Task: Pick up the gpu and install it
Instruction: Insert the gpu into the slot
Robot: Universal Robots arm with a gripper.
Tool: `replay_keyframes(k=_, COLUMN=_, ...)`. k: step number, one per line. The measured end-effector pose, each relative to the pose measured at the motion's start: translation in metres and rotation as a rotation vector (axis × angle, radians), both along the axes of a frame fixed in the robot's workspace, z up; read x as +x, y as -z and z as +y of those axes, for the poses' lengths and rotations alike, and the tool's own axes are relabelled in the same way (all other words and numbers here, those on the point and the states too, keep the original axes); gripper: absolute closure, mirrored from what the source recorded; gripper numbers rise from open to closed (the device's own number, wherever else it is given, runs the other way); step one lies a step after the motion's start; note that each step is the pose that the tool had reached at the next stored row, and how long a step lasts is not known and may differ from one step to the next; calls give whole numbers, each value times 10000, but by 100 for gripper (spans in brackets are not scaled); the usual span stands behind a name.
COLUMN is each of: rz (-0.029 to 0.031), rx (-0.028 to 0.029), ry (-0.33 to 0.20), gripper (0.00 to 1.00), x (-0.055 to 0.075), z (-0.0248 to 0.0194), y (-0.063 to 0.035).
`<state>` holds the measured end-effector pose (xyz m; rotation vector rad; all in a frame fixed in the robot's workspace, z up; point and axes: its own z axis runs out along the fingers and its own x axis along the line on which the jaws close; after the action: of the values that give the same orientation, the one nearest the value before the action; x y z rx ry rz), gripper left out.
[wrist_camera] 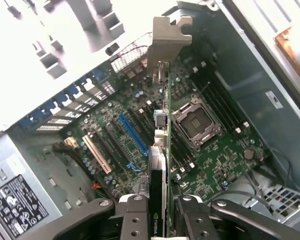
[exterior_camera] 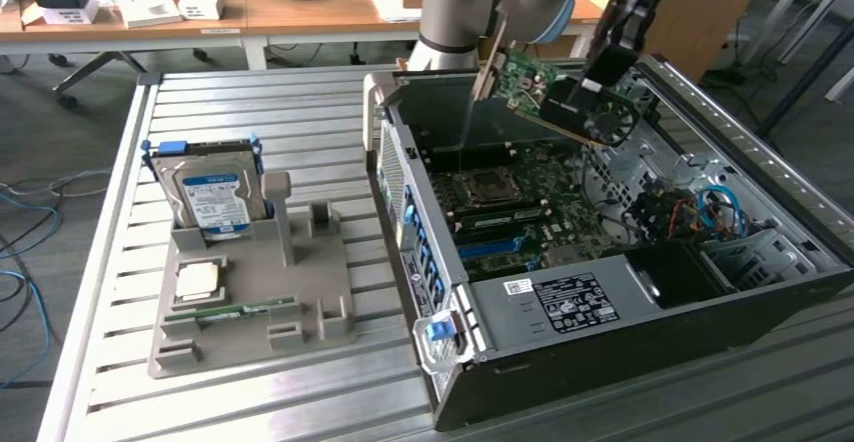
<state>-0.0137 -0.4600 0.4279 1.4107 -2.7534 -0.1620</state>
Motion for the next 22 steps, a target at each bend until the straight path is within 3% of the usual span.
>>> replay_keyframes(k=13, rz=-12, rx=-20, ry=-1756, gripper=74, x=-1, z=0, y=14)
replay_keyframes(k=18, rz=-12, rx=-21, ry=-1840, gripper=74, x=-1, z=0, y=13)
replay_keyframes(k=19, rz=-26, rx=-22, ry=-1841, gripper=74, x=-5, z=0, y=14)
replay_keyframes(k=22, rz=-189, rx=-33, ry=-1887, gripper=74, x=-18, z=0, y=15)
